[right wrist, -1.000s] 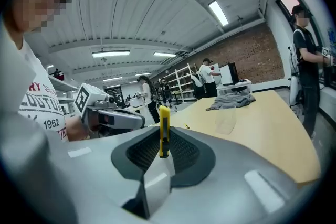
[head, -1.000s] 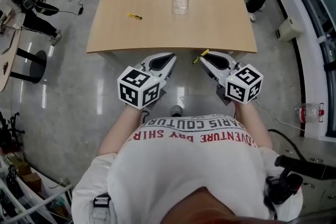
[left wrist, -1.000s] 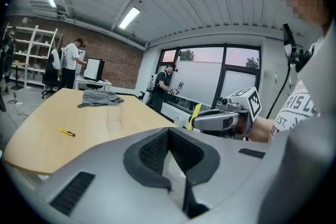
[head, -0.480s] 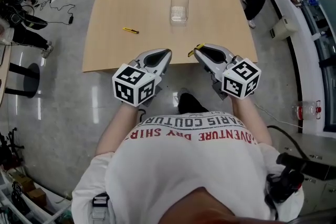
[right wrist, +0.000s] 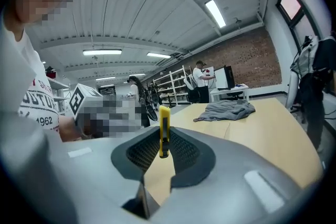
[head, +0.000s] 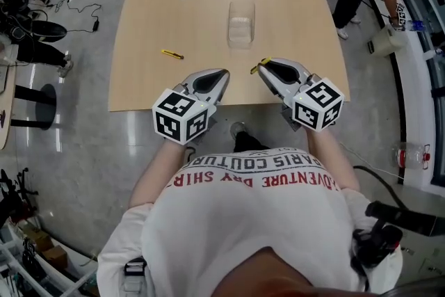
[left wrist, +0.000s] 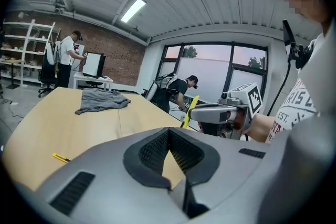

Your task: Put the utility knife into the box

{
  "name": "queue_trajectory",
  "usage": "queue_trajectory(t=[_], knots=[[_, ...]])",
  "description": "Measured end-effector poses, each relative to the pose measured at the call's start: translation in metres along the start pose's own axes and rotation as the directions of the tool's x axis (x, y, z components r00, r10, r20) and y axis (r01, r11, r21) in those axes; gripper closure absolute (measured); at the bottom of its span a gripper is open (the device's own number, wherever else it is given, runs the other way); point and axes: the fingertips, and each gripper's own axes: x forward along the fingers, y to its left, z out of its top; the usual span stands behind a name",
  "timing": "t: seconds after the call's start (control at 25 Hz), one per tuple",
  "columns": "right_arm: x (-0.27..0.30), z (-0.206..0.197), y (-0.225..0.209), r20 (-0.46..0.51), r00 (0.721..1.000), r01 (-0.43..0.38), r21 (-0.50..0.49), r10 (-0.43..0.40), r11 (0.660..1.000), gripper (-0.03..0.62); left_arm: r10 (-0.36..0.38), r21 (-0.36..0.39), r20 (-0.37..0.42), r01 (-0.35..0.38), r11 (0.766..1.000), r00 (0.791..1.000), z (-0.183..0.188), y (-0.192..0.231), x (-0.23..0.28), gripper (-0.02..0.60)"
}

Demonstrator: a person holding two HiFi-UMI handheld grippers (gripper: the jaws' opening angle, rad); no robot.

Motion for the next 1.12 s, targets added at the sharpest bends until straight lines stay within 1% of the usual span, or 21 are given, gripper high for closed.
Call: queue_trajectory(t=[0.12, 0.4, 0.56, 0.64, 0.84, 0.96, 1.12], knots=[[0.017, -0.001, -0.026, -0.023, 1.000, -0.004, 0.006, 0.004, 1.000, 0.542, 0.004, -0.023, -0.014, -0.005, 1.000, 1.000, 0.003, 0.016, 0.018, 0.578], [0.056, 0.012, -0.071, -0.040, 0.999, -0.002, -0.041, 0.000, 0.999, 0.542, 0.033, -0.065, -0.024, -0.034, 0.997, 0.999, 0.007, 0.053, 0.045, 0.578], [0.080, 0.009, -0.097, -0.059, 0.998, 0.021, -0.102, -0.027, 0.995, 0.542, 0.045, -0.083, -0.030, -0.047, 0.995, 0.999, 0.002, 0.069, 0.058, 0.578], [0.095, 0.005, -0.104, -0.076, 0.996, 0.029, -0.130, -0.039, 0.991, 0.542, 0.053, -0.090, -0.032, -0.056, 0.994, 0.998, 0.001, 0.078, 0.060, 0.578], [0.128, -0.012, -0.107, -0.136, 0.989, 0.029, -0.153, -0.050, 0.988, 0.542, 0.072, -0.105, -0.038, -0.076, 0.992, 0.997, 0.002, 0.089, 0.049, 0.578], [0.142, -0.026, -0.114, -0.178, 0.980, 0.053, -0.173, -0.084, 0.984, 0.542, 0.084, -0.121, -0.048, -0.089, 0.989, 0.995, -0.001, 0.094, 0.043, 0.578], [0.159, -0.054, -0.131, -0.239, 0.962, 0.085, -0.204, -0.134, 0.975, 0.542, 0.092, -0.145, -0.073, -0.102, 0.984, 0.993, -0.015, 0.102, 0.047, 0.578]])
